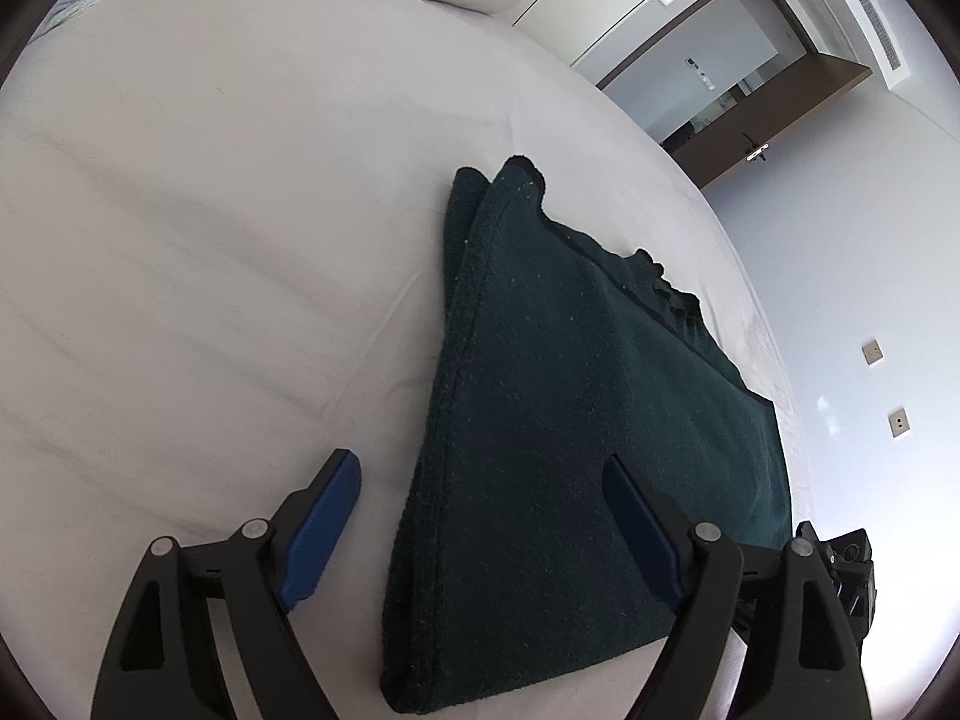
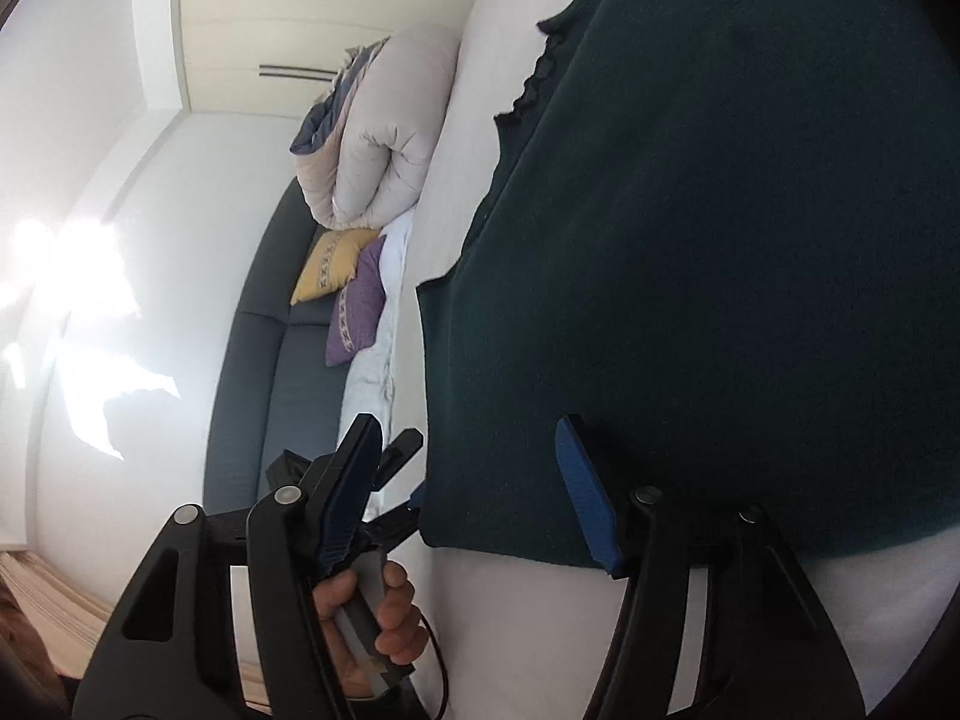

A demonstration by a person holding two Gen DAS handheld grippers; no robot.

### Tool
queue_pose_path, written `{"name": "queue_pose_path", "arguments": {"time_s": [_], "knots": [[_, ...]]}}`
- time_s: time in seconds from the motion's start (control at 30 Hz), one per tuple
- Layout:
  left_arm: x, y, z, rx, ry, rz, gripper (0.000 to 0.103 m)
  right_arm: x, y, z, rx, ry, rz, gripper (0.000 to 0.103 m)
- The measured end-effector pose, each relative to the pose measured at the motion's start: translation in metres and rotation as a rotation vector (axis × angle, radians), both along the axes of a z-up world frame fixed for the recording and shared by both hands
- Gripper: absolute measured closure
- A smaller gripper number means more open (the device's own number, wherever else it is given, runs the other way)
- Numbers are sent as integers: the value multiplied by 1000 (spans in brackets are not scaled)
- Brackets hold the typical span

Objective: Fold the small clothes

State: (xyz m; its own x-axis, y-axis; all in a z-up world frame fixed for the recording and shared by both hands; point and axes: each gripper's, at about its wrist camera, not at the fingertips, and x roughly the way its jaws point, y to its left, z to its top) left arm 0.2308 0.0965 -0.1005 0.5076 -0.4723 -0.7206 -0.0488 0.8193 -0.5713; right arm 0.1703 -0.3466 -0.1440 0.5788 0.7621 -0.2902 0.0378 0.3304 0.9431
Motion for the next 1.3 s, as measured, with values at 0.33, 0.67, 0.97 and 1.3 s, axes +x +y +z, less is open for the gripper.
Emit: {"name": "queue_pose_path", "arguments": {"time_s": [0.33,0.67,0.97,1.3], "knots": [[0,-6,-6,-146,50,-55,13,-86,-151,22,-139,22,-442,41],[9,-11,-15,-215,111,-141,44,-67,-111,33,-132,-9,-278,41],[11,10,-33,-432,167,-60,87,-20,-49,60,-168,-34,-79,41],[8,4,-21,-410,111,-63,89,71,32,55,-166,-45,114,31]]}}
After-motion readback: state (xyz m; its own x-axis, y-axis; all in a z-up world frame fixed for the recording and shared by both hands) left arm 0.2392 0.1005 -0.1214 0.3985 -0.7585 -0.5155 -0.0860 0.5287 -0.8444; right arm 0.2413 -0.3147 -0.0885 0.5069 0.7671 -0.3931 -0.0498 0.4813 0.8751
